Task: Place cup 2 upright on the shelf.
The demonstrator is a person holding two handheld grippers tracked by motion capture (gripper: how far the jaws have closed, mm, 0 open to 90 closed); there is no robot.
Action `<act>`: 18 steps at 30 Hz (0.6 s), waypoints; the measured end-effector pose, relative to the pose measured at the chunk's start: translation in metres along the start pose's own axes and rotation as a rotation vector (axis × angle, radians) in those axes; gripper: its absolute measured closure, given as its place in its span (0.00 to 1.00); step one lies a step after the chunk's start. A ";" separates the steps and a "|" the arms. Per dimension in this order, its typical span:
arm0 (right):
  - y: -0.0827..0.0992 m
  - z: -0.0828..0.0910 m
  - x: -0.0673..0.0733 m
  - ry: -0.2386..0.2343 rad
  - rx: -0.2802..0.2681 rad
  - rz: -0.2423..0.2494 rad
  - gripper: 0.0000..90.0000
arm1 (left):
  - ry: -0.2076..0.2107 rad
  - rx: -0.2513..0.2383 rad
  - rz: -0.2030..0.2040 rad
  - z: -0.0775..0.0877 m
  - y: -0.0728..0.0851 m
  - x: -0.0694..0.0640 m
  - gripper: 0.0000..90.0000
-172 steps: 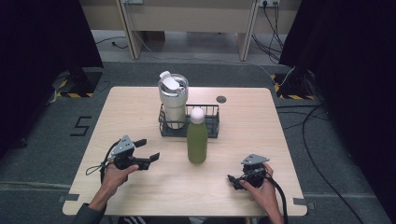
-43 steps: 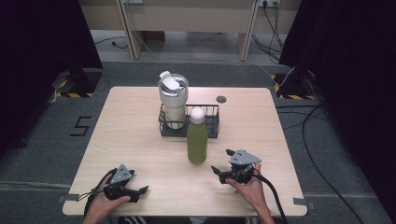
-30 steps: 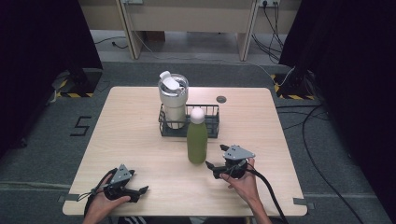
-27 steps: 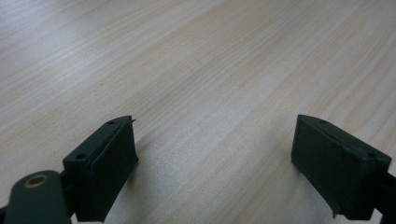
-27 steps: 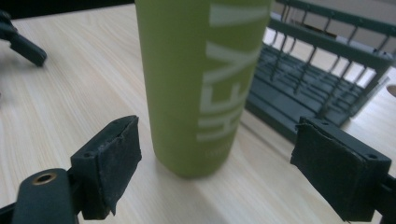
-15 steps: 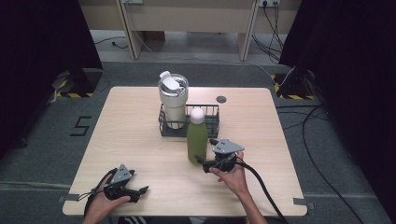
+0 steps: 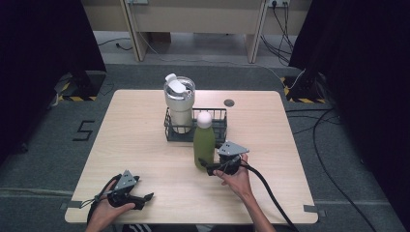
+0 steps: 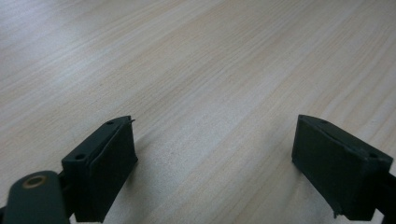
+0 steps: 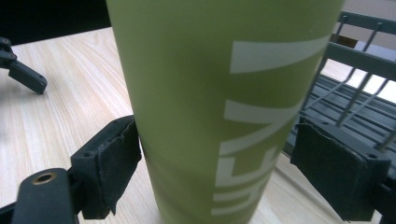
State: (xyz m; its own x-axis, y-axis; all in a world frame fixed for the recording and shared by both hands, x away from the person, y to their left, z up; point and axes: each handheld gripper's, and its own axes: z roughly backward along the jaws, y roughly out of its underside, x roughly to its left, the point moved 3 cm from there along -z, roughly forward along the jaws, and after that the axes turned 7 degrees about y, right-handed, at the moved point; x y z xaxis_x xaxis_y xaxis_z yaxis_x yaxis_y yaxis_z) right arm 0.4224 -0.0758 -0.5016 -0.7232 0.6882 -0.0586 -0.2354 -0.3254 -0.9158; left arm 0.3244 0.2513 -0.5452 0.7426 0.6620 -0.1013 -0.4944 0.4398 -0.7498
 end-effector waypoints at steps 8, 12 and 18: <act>-0.001 -0.016 0.004 -0.017 -0.009 0.011 0.17 | 0.000 0.000 0.000 0.000 0.000 0.000 0.14; 0.000 -0.020 0.002 -0.020 -0.012 -0.004 0.17 | 0.000 0.001 -0.001 0.000 0.000 0.000 0.14; 0.002 -0.026 0.001 -0.035 -0.022 -0.020 0.18 | 0.000 0.001 -0.001 0.000 0.000 0.000 0.14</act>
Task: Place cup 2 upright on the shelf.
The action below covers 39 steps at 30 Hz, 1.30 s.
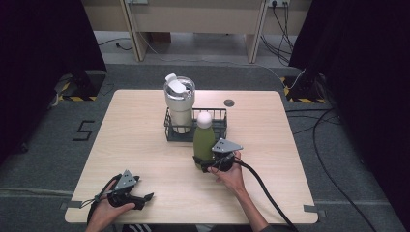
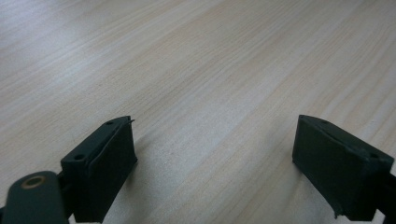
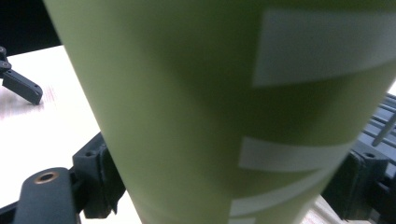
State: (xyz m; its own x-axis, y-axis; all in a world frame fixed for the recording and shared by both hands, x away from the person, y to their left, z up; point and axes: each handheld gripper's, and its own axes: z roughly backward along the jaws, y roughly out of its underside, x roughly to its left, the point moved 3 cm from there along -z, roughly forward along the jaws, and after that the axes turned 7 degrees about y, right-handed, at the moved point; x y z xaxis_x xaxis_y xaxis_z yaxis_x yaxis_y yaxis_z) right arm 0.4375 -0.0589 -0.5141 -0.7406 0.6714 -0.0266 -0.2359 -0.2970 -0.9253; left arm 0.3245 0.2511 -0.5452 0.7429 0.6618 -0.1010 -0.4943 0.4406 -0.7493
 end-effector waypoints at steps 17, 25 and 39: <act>0.002 -0.003 0.002 -0.006 -0.030 0.005 0.23 | 0.001 0.000 0.000 0.000 0.000 0.000 0.14; -0.001 -0.001 0.004 0.013 -0.035 0.014 0.23 | 0.003 0.000 -0.002 0.000 0.000 0.000 0.14; -0.015 0.013 -0.006 0.033 -0.073 -0.017 0.23 | 0.003 0.000 -0.002 0.000 0.000 0.000 0.14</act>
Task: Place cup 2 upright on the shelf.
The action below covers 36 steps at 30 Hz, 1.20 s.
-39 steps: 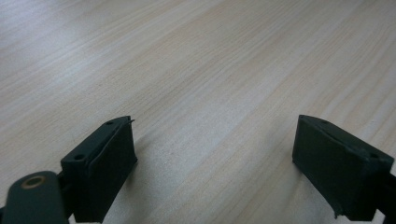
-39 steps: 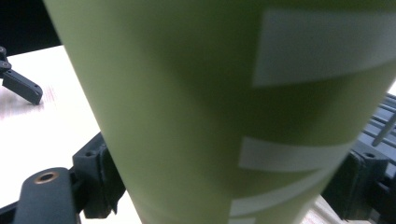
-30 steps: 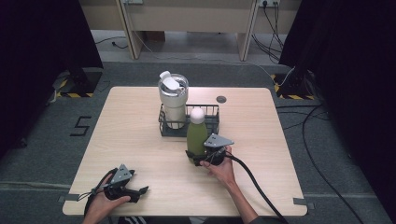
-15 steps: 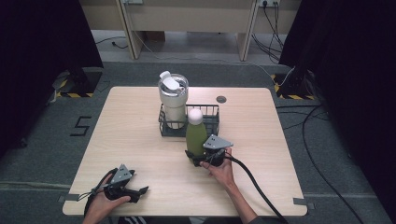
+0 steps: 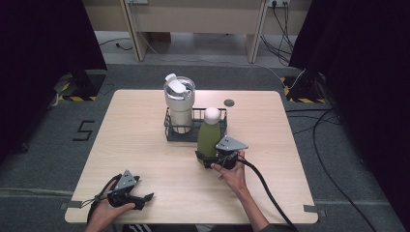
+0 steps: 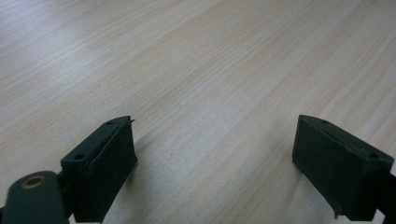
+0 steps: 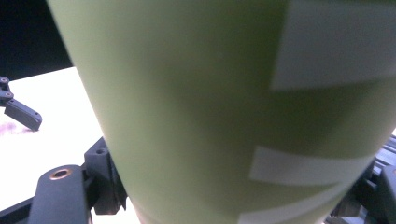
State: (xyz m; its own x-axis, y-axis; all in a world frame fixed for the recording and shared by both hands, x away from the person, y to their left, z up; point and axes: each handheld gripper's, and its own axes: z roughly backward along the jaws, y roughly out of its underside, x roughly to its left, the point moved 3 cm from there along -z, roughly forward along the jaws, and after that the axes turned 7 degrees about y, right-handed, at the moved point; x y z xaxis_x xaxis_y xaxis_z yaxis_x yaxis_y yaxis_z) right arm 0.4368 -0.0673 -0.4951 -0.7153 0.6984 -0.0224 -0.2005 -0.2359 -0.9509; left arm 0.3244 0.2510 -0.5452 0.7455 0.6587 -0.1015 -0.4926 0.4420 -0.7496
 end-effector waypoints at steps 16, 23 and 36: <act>-0.013 0.008 -0.009 0.021 0.023 0.001 0.23 | 0.000 0.000 0.000 0.000 0.000 0.000 0.14; -0.018 0.013 -0.013 0.022 0.018 -0.012 0.23 | 0.000 -0.001 0.001 0.000 0.000 0.000 0.14; -0.032 0.018 -0.018 0.043 0.013 0.004 0.23 | 0.000 0.000 0.000 0.000 0.000 0.000 0.14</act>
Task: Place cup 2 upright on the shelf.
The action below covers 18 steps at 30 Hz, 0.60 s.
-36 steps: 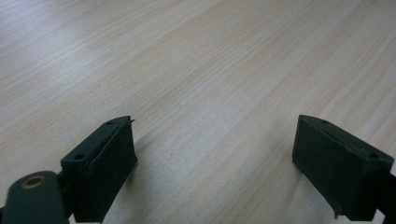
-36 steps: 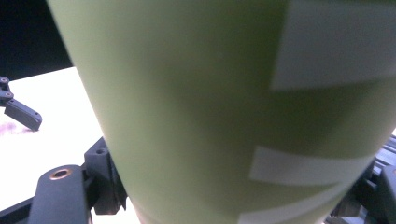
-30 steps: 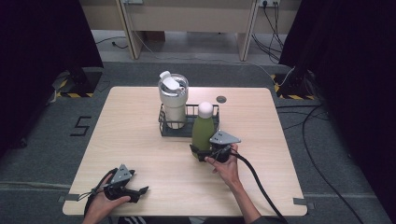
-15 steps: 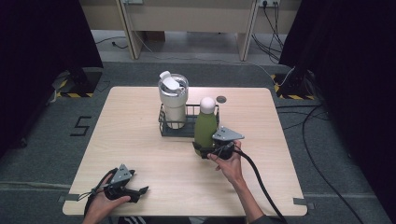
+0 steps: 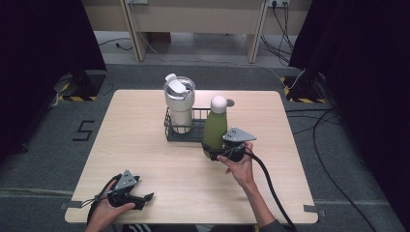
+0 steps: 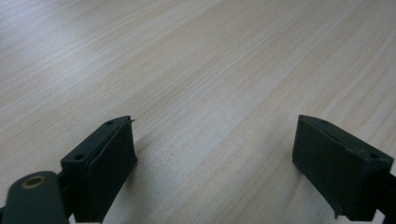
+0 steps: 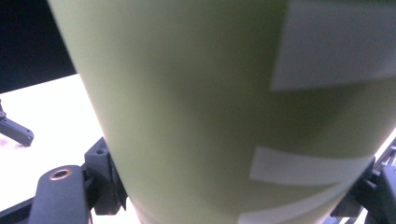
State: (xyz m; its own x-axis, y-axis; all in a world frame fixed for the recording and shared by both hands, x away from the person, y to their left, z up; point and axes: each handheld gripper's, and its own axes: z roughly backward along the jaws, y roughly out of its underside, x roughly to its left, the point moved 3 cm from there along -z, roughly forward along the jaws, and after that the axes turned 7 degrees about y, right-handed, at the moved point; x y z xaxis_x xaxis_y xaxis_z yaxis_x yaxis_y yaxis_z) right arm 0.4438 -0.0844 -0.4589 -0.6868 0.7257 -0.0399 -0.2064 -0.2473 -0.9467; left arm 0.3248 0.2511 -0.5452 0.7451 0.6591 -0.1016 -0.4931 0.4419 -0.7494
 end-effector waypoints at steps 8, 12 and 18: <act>-0.006 0.000 -0.002 0.000 -0.001 0.003 0.23 | 0.000 0.000 0.000 0.000 0.000 0.000 0.14; -0.010 0.001 -0.003 0.004 -0.003 0.002 0.23 | 0.000 0.000 0.000 0.000 0.000 0.000 0.14; -0.018 0.002 -0.006 0.007 -0.008 0.001 0.23 | 0.000 0.000 0.000 0.000 0.000 0.000 0.14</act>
State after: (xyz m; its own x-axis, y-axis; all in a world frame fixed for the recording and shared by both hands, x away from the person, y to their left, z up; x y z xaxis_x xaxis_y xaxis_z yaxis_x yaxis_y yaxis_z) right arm 0.4501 -0.0852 -0.4411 -0.6817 0.7303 -0.0430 -0.2001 -0.2426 -0.9493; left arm 0.3247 0.2511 -0.5452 0.7450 0.6593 -0.1012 -0.4930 0.4420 -0.7494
